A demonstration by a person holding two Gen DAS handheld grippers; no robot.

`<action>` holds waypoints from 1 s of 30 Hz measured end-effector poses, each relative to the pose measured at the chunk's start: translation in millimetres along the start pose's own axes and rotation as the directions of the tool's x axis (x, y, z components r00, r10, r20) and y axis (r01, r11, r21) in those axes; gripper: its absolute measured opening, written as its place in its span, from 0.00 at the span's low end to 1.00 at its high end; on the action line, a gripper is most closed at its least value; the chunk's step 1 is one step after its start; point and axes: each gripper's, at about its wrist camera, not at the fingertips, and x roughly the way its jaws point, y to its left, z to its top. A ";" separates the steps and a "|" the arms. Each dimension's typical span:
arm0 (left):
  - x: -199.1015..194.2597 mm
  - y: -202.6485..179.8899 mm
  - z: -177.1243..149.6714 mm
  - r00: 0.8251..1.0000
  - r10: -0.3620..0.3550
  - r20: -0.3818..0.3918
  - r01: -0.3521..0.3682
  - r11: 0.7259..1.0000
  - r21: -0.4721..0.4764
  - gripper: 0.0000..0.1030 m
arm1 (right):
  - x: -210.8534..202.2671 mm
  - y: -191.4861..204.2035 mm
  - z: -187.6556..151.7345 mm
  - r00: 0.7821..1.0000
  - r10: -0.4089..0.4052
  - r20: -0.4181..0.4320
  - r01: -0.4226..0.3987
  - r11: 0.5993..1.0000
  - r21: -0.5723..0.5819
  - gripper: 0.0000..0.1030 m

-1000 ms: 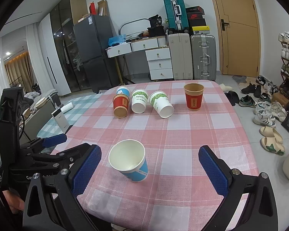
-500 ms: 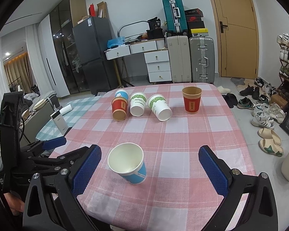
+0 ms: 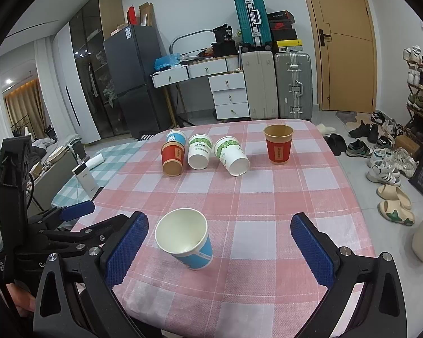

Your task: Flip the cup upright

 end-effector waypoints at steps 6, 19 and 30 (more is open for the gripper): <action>0.4 -1.3 -0.7 1.000 -0.004 -0.002 0.004 1.000 0.002 1.00 | 0.1 -0.4 -0.5 1.000 0.000 -0.006 0.000 1.000 0.001 1.00; 1.1 -2.2 -0.8 1.000 -0.008 0.003 0.008 1.000 -0.002 1.00 | -1.2 -0.3 -0.6 1.000 0.001 -0.005 -0.001 1.000 -0.003 1.00; -2.1 -3.1 2.3 0.999 0.030 0.027 -0.030 1.000 0.009 1.00 | 0.0 0.0 0.9 1.000 0.001 -0.006 -0.001 1.000 -0.001 1.00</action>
